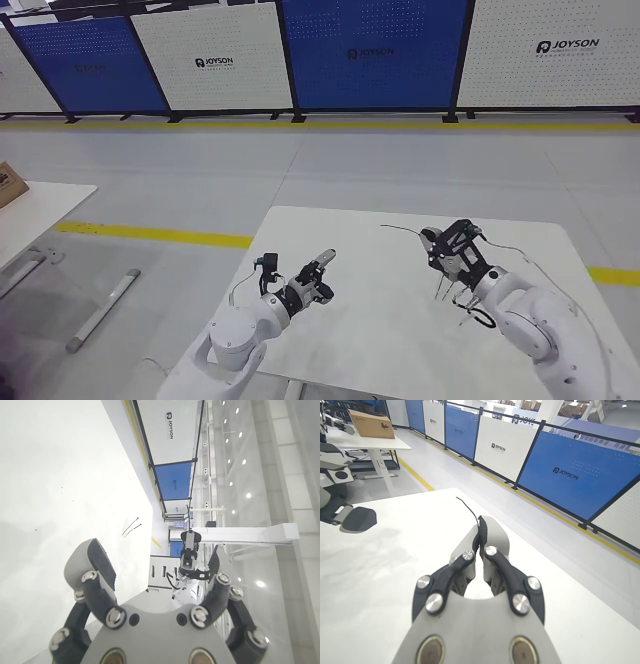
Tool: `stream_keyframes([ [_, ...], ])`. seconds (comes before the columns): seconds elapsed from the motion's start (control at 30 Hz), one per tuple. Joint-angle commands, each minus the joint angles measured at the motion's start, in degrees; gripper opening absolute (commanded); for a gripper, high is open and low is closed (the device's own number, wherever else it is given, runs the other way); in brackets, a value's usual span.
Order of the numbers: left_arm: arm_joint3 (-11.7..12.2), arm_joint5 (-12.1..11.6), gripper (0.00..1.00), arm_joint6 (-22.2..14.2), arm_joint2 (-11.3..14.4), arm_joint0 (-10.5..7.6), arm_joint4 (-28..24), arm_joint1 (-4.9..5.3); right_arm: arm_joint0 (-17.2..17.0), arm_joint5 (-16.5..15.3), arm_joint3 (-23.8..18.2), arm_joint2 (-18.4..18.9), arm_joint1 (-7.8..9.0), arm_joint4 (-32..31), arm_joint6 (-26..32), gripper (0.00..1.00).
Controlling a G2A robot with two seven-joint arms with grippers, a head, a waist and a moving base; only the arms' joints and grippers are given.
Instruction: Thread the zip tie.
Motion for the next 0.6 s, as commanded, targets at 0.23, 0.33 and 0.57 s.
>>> stream_keyframes([
  [0.23,0.0,0.0,1.00,0.0,0.0,0.00,0.0,0.00,-1.2,-2.5,0.0,-2.7,2.71,-6.9,-10.0,0.00],
  [0.33,0.0,0.0,1.00,0.0,0.0,0.00,0.0,0.00,0.0,-2.5,0.0,-6.2,5.01,-8.4,-12.3,0.00],
  [0.57,0.0,0.0,1.00,0.0,0.0,0.00,0.0,0.00,0.1,-2.5,0.2,-6.4,5.21,-8.1,-12.5,0.00],
])
